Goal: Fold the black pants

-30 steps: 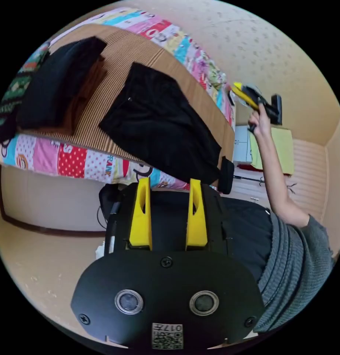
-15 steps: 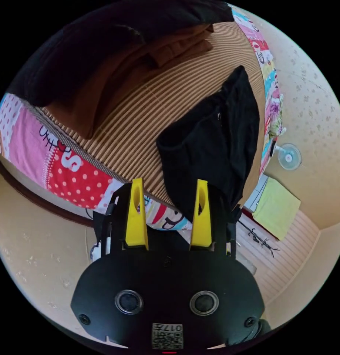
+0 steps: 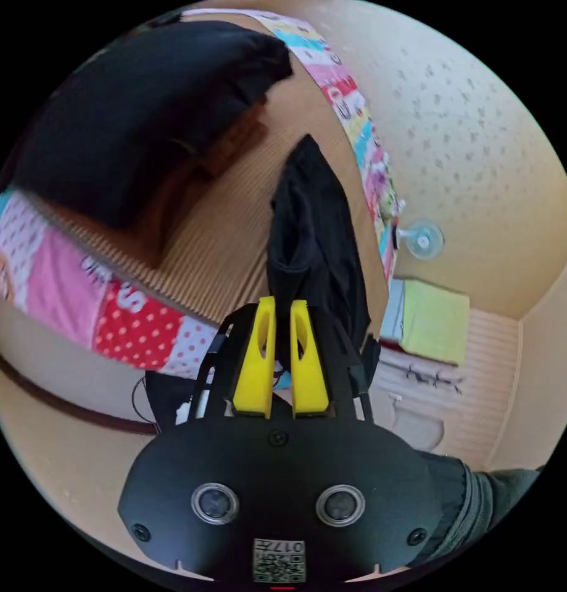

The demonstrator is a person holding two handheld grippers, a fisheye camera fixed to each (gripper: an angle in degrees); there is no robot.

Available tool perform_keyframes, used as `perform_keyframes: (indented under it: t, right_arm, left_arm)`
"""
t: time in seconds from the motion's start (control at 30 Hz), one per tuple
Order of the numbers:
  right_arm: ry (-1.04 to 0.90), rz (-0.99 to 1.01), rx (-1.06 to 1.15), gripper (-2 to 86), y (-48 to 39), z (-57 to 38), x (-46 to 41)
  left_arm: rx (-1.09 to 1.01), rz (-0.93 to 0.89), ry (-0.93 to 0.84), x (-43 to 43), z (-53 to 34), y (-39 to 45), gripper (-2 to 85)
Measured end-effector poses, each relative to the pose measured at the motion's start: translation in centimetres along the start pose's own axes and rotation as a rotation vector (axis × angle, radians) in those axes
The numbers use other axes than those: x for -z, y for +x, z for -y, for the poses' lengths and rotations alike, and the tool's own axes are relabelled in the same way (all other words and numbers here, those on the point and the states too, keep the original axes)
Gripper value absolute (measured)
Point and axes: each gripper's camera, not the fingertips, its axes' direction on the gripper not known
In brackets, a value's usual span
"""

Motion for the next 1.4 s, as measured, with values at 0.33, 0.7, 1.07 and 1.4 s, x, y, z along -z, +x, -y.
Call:
perform_keyframes:
  t: [0.33,0.7,1.07,1.4]
  right_arm:
    - [-0.221,-0.472,0.009,6.6,-7.1,4.5,-8.9]
    - [-0.269,-0.714,-0.030,12.9,-10.0,7.8,-13.1]
    - [-0.036,-0.356,-0.210,12.8,-6.5,6.9,-10.0]
    - [-0.249,-0.273,0.021,3.1,-9.6,4.9,-9.0]
  left_arm:
    - [0.491,0.031,0.061,3.9,-8.3,-9.2,10.4]
    - [0.480,-0.023,0.024,5.1,-7.7,-8.3,14.6]
    - [0.774,-0.069,0.265,6.3,-9.4,-8.4,17.0]
    - [0.657,0.069,0.228,6.2,-9.9,-7.8,16.9]
